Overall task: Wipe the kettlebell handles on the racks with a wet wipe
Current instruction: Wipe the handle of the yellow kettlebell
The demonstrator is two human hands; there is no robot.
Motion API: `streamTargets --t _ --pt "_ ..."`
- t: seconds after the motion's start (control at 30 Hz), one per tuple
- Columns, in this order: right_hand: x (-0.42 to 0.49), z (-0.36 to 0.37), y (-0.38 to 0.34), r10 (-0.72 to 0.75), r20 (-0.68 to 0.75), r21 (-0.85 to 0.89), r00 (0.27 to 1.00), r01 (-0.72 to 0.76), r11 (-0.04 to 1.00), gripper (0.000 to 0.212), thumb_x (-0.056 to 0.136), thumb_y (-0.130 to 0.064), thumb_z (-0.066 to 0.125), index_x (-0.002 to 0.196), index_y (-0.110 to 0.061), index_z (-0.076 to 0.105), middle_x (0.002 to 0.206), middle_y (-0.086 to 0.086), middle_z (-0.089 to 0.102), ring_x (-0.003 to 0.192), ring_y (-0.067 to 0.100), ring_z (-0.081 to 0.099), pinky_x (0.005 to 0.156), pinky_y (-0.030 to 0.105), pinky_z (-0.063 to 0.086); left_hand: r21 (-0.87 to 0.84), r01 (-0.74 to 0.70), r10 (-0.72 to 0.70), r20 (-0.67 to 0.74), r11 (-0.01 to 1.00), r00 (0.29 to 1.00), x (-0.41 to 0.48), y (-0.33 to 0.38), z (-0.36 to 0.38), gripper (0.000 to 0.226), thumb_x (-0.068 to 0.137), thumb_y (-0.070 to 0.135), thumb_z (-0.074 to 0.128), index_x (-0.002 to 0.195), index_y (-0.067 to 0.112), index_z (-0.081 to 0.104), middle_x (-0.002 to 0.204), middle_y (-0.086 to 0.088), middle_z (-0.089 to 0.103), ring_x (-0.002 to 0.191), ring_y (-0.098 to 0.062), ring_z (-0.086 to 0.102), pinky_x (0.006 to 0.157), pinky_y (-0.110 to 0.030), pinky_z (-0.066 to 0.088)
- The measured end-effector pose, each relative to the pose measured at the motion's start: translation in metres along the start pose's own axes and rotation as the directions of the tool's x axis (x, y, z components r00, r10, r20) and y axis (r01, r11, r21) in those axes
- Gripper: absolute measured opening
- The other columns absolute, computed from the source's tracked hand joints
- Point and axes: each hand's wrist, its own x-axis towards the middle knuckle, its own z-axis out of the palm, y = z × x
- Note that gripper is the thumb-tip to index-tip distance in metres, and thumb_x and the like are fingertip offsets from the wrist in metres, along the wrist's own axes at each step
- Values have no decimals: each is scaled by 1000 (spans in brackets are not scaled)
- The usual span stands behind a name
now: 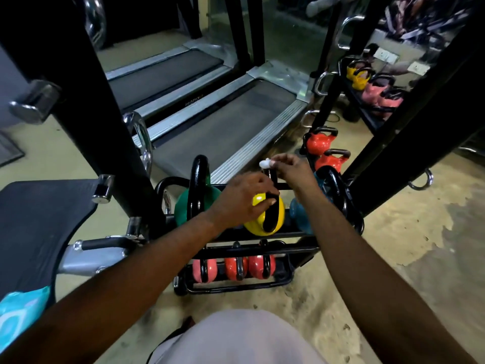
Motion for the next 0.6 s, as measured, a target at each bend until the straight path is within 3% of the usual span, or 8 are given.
streamTargets --t 0.1,0.17,0.27,0.37,0.43,0.5,0.6 --pt "11 -5 1 1 23 -188 1000 3 982 24 70 -30 79 81 -9 72 89 6 76 89 25 71 89 44 55 83 -40 32 94 996 995 -11 0 6 24 85 30 71 108 21 74 114 0 65 103 -18 61 90 -39 51" --pt "6 -12 -1 -50 75 -361 996 74 930 23 70 -36 77 77 -14 74 83 3 76 84 20 71 81 39 55 106 -64 51 120 992 991 -14 0 7 27 85 32 73 110 23 74 116 0 64 105 -18 59 91 -37 50" --pt "22 -10 -20 -90 113 -476 989 134 869 12 81 -24 77 79 -12 76 74 3 72 67 14 63 64 27 47 121 -62 47 119 991 992 -6 -2 0 28 86 33 73 112 23 73 121 -1 63 111 -18 59 94 -37 50" --pt "55 1 -23 7 125 -488 992 55 871 17 83 -14 73 89 2 73 85 21 71 70 21 59 65 30 45 123 -19 3 130 992 992 -5 -5 -1 29 88 38 70 113 25 73 127 0 62 115 -16 58 97 -37 49" --pt "63 2 -16 107 101 -521 989 -39 853 18 83 -10 71 91 5 71 88 23 69 78 25 61 68 36 51 114 0 -18 156 994 988 -9 -1 4 30 89 41 68 115 27 72 130 1 61 118 -14 56 99 -38 48" --pt "58 1 -20 57 117 -679 992 38 733 18 81 -15 73 91 0 74 89 16 72 83 25 66 78 37 55 96 -18 2 168 995 986 -10 4 7 30 89 42 68 114 28 72 129 2 61 119 -14 55 100 -38 47" --pt "52 13 -47 -71 298 -886 952 304 349 23 81 -24 74 96 -8 77 99 14 73 95 30 68 80 34 53 99 -6 -8 143 995 990 -4 3 0 28 87 43 69 113 31 72 129 4 62 122 -15 53 101 -39 45"
